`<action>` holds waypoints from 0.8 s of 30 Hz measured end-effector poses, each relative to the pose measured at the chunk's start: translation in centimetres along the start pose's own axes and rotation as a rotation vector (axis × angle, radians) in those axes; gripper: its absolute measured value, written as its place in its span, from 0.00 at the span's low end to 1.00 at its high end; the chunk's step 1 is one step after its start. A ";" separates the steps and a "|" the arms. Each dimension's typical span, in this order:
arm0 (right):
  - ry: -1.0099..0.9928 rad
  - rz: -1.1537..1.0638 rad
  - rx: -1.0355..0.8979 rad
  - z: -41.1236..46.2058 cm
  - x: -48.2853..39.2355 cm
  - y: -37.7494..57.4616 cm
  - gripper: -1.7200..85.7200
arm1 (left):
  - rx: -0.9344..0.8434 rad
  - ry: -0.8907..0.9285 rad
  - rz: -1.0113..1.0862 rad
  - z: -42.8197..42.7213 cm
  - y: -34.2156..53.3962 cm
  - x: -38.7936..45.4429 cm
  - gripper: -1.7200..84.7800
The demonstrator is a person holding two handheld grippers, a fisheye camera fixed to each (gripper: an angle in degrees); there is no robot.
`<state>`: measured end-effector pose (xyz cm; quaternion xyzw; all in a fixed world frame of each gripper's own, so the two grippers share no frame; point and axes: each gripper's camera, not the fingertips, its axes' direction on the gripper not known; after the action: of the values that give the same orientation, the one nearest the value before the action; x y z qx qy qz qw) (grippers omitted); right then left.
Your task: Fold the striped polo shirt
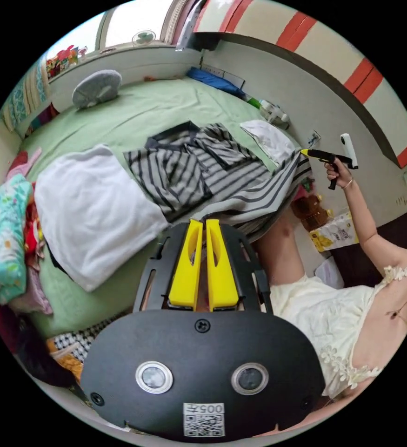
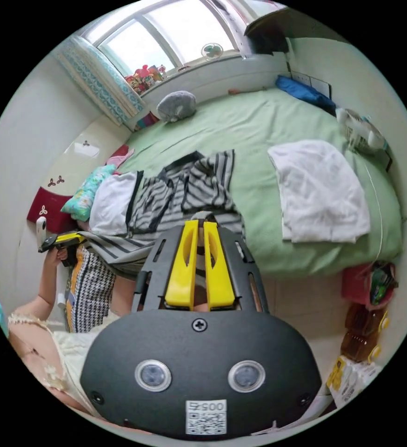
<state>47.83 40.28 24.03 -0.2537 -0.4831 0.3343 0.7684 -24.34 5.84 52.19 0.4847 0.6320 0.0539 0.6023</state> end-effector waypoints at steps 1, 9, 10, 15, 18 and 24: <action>0.009 -0.007 0.007 0.6 -0.5 -3.7 0.01 | 0.016 -0.020 -0.020 -0.4 -2.4 -1.6 0.03; -0.184 0.256 0.081 8.5 0.3 -20.4 0.05 | 0.112 0.101 -0.405 3.6 -12.7 -14.5 0.11; -0.247 0.241 0.111 9.2 0.0 -20.4 0.05 | 0.126 0.145 -0.415 4.5 -12.6 -15.2 0.13; -0.045 -0.035 0.024 11.3 -2.6 -17.7 0.10 | 0.065 0.057 -0.355 7.4 -10.0 -15.1 0.14; 0.134 -0.154 -0.047 12.1 -3.6 -14.7 0.14 | 0.044 0.055 -0.301 8.4 -7.8 -13.5 0.14; 0.186 -0.173 -0.129 13.5 -4.5 -12.2 0.16 | 0.059 0.046 -0.216 11.2 -4.5 -7.5 0.16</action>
<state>37.39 29.90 35.66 -0.2898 -0.4505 0.2101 0.8179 -19.12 -7.40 51.54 0.4300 0.6954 -0.0189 0.5755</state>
